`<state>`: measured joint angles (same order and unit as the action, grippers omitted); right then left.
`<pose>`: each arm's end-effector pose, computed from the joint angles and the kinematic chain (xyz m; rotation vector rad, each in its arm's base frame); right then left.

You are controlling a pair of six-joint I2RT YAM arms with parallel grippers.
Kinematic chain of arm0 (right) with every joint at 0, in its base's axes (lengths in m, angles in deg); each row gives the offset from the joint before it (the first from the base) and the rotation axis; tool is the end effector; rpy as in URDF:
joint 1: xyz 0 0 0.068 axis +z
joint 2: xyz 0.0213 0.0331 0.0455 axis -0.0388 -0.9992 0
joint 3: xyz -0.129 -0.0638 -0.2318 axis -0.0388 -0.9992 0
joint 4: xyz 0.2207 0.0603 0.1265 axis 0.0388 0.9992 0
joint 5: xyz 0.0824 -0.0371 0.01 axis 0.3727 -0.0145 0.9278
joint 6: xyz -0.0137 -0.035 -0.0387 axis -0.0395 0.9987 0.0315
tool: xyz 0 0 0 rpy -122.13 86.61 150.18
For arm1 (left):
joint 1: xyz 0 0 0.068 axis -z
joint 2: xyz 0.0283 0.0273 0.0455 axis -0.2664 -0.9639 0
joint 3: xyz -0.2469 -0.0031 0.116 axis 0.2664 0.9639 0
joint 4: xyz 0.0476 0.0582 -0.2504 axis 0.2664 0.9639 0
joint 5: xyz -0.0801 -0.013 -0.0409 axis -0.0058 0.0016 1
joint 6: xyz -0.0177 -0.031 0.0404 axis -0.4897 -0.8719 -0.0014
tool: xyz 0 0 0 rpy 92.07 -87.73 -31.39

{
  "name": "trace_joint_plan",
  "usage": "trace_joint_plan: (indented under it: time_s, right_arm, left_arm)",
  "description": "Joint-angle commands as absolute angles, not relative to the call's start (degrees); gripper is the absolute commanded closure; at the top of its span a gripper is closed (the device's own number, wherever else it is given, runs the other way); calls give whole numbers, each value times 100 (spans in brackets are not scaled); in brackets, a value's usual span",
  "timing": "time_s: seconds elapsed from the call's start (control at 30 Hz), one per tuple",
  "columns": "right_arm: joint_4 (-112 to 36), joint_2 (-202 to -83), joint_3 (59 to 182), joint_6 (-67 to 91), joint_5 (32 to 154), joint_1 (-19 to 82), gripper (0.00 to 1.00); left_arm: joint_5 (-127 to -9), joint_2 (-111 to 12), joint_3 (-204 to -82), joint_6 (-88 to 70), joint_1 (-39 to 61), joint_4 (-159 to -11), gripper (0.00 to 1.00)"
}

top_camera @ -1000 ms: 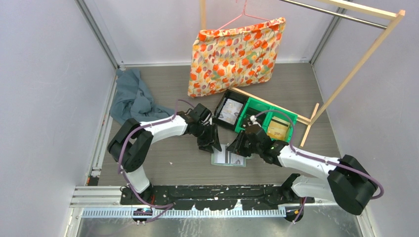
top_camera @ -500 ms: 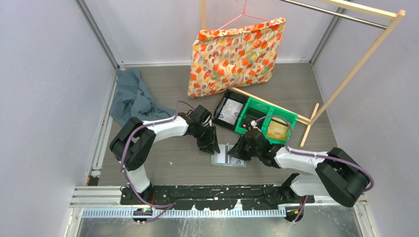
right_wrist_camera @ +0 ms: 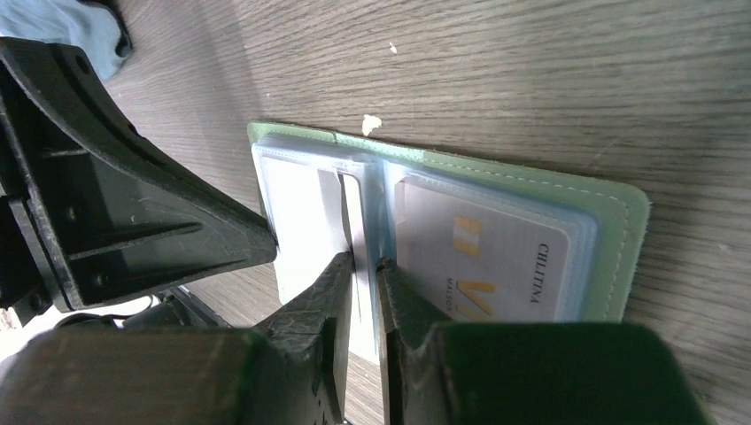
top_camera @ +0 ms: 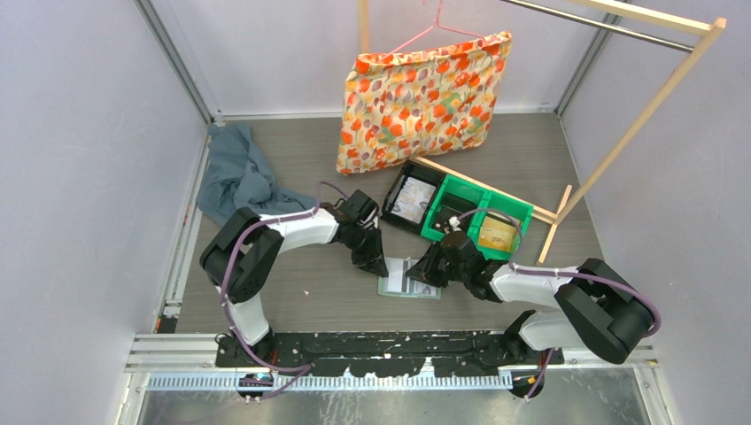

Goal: Take the credit cards out of the card holder
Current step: Remove the credit card from the card holder.

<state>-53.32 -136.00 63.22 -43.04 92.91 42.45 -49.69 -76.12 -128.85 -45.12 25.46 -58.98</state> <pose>0.1628 0.1441 0.1249 0.4015 2.4970 0.9967 0.2414 -0.2302 0.1459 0.0406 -2.9605 0.8997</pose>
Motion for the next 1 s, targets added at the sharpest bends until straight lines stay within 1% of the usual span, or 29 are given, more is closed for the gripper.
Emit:
trace_joint_plan:
  time_s: [0.0, 0.1, 0.23, 0.67, 0.97]
  right_arm:
    - [-5574, -13530, 6146, -4356, 9325, 4156, 80]
    - [-5788, -13556, 6069, -4406, 9430, 4101, 83]
    - [-5828, -13561, 6029, -4453, 9483, 4030, 99]
    - [-6003, -12953, 5516, -4520, 9551, 3798, 99]
    - [-6421, -12861, 5174, -4471, 9927, 3496, 99]
  left_arm:
    - [-4972, -7810, -12837, -4486, 2525, -6108, 99]
    - [-4933, -7847, -12850, -4503, 2526, -6144, 99]
    - [-4988, -7843, -12844, -4512, 2525, -6123, 99]
    - [-5149, -7870, -12816, -4481, 2525, -6052, 99]
    - [-5220, -7805, -12742, -4477, 2492, -6088, 99]
